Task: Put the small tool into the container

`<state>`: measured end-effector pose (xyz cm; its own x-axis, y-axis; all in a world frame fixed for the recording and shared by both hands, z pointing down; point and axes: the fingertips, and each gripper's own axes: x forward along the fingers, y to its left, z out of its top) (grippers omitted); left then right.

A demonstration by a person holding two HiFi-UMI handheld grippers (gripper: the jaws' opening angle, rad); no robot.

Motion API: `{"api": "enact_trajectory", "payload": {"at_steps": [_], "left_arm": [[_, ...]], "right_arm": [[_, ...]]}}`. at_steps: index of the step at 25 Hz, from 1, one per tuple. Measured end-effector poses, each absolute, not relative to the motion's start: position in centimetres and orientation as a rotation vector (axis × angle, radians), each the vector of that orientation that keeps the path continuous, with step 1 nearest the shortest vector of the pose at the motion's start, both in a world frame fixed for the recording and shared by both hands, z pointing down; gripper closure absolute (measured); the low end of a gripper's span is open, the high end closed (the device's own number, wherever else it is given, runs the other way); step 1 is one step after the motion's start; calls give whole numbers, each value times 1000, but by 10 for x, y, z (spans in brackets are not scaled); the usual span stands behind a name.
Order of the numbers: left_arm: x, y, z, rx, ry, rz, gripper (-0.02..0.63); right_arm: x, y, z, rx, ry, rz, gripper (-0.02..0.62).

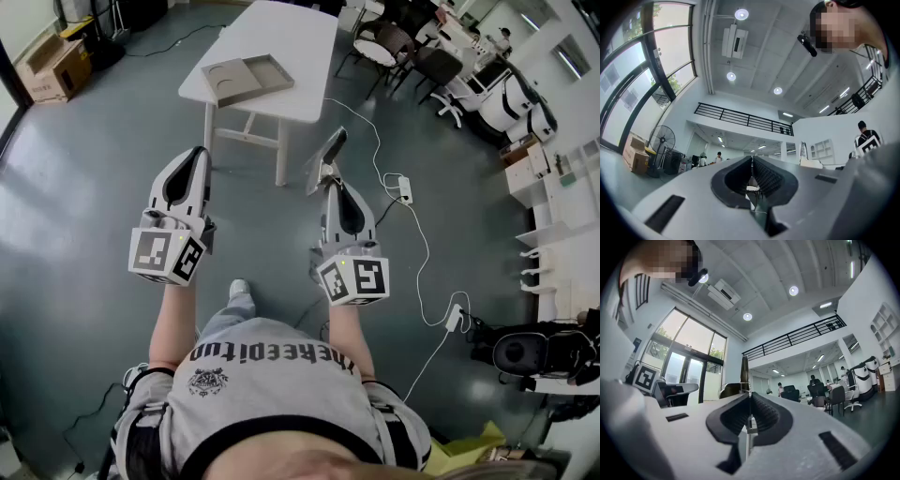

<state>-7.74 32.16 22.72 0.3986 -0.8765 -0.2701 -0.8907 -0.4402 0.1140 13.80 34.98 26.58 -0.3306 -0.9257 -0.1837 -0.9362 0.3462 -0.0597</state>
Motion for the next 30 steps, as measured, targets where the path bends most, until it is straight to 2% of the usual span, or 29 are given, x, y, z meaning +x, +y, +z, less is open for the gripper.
{"api": "enact_trajectory", "payload": {"at_steps": [30], "left_arm": [[-91,212,247,-2617,1583,455,592]], "right_arm": [[127,240,289,-1726,2353,40,589]]}}
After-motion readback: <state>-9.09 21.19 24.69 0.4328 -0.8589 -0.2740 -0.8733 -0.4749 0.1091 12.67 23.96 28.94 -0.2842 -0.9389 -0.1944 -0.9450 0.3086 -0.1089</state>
